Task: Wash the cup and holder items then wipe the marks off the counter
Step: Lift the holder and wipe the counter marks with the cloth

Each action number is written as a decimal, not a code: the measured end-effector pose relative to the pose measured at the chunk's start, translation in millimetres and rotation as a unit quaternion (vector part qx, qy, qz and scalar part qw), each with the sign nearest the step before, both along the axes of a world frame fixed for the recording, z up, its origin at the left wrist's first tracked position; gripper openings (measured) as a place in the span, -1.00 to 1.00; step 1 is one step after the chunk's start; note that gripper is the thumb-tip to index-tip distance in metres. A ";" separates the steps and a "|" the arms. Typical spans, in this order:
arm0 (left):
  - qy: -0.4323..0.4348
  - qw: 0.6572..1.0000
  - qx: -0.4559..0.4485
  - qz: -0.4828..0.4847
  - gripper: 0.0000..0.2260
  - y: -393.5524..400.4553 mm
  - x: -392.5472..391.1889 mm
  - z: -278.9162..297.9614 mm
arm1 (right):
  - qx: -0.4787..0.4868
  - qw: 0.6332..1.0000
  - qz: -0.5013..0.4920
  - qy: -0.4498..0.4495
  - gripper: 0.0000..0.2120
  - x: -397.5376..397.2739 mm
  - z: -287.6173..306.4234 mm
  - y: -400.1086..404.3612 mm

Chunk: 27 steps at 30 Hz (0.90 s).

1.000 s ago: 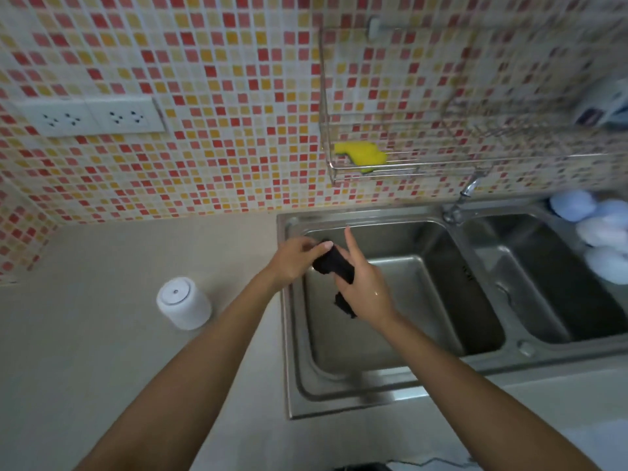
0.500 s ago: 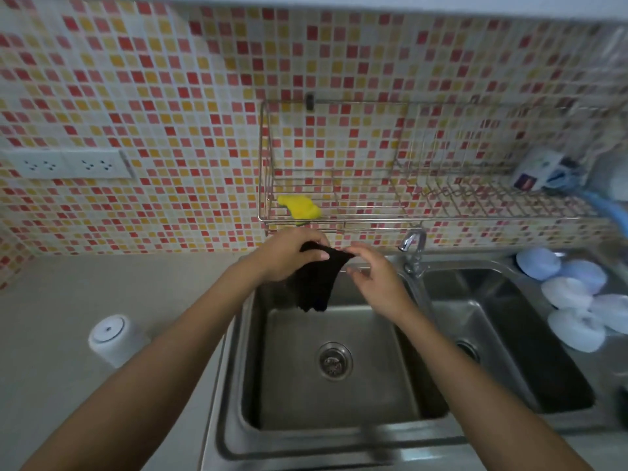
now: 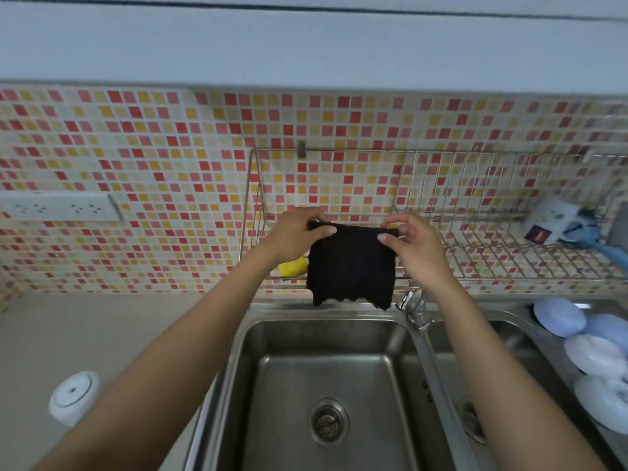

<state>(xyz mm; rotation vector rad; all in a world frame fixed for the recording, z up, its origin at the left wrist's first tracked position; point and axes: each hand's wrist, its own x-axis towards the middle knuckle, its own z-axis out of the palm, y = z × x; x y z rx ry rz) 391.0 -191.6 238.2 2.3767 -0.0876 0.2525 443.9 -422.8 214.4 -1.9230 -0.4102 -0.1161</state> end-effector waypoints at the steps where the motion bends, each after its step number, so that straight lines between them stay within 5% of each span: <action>1: 0.008 1.000 0.000 0.001 -0.85 -0.1 9.8 -3.2 | -0.010 1.000 -0.002 0.008 -0.78 7.4 -1.1 2.5; 14: 0.064 0.996 -0.012 0.063 -0.86 10.1 62.7 -44.3 | -0.218 0.976 -0.023 0.007 -0.62 57.0 -28.6 36.2; 19: 0.026 0.959 0.181 0.218 -0.51 15.7 26.9 -38.6 | -0.271 0.960 0.038 -0.065 -0.63 29.3 -23.5 42.2; 22: 0.127 0.916 0.268 0.269 -0.24 15.9 2.6 -46.0 | -0.346 0.930 0.124 -0.005 -0.58 14.9 -28.1 53.6; 27: 0.151 0.947 0.140 0.248 -0.32 12.5 -5.5 -52.6 | -0.373 0.913 0.157 0.055 -0.53 14.4 -24.9 56.8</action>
